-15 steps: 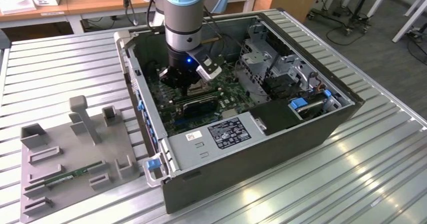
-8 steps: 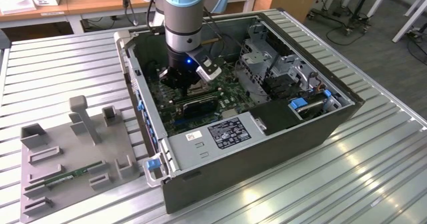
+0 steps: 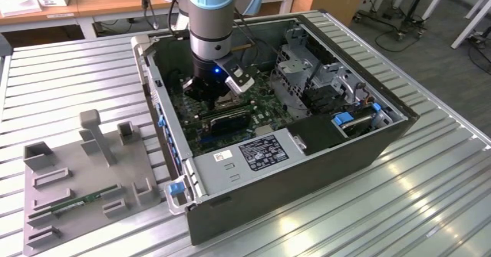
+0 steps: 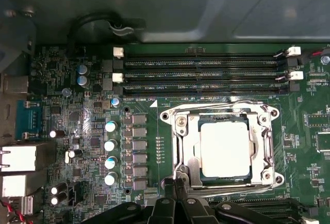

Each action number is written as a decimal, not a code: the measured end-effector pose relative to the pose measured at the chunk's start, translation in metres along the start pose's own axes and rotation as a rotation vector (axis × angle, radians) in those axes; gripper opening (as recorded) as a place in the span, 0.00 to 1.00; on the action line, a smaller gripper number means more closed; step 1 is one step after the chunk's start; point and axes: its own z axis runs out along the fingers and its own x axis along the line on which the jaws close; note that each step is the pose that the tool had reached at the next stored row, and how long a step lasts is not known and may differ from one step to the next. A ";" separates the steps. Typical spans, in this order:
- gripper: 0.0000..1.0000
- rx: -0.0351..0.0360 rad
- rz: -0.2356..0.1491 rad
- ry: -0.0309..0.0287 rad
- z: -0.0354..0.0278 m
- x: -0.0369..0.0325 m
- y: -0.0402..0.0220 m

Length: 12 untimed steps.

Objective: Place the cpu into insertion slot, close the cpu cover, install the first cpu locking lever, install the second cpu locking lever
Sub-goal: 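Install the second cpu locking lever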

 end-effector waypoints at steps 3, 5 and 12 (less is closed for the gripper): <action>0.11 0.0001 0.000 0.0004 -0.0001 0.0000 -0.0001; 0.11 0.0000 0.000 0.0004 0.0004 0.0001 -0.0002; 0.11 -0.0001 0.000 0.0002 0.0026 0.0003 -0.0004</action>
